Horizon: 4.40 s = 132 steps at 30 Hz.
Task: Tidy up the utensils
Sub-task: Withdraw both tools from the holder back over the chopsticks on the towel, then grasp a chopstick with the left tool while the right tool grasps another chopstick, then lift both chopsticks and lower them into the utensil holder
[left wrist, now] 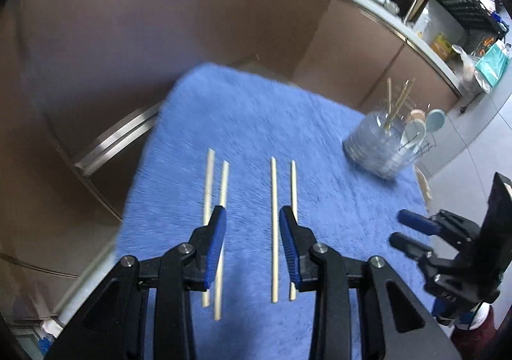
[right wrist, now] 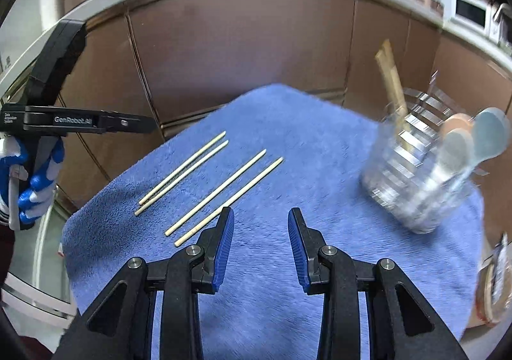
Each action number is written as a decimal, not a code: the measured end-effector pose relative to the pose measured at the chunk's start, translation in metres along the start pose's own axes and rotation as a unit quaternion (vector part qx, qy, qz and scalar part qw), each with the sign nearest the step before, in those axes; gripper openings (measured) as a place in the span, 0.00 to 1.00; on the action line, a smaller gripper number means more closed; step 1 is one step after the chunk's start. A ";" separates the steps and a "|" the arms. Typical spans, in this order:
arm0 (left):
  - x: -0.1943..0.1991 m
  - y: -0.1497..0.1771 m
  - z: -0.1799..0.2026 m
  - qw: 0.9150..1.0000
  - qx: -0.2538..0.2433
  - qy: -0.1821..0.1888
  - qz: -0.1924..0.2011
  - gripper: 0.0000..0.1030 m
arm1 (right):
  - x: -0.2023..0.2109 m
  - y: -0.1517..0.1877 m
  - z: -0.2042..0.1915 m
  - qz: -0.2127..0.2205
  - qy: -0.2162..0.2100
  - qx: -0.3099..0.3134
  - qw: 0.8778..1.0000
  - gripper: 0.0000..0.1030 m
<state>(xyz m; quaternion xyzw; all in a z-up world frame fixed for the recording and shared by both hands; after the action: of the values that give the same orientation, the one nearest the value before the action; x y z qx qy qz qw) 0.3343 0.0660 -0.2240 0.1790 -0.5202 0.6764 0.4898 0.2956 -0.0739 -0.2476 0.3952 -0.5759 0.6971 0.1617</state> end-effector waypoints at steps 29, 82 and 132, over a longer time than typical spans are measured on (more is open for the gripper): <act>-0.123 -0.026 -0.045 0.991 0.006 -0.045 -0.128 0.15 | -0.157 -0.055 0.013 -0.182 -0.060 -0.112 0.975 0.29; 0.079 -0.056 0.172 0.983 -0.067 0.041 0.168 0.04 | 0.165 -0.039 0.119 0.200 0.007 -0.121 0.972 0.06; -0.057 -0.215 0.191 0.913 0.030 0.028 0.405 0.04 | 0.086 -0.177 0.208 0.388 0.077 -0.149 0.906 0.06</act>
<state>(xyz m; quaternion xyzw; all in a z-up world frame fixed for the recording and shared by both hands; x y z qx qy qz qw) 0.4914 -0.1340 -0.0782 -0.0513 -0.5140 0.8366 0.1826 0.4369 -0.2370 -0.0595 0.0566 -0.7666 0.6392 -0.0209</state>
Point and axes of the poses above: each gripper's, at about its wrist camera, not at the fingertips, and x roughly against the way its jaws point, z to its right, y to its underside, the point moved 8 cm from there along -x, roughly the way its jaws point, and after that the axes turned 7 degrees about y, right-handed, at the moved point
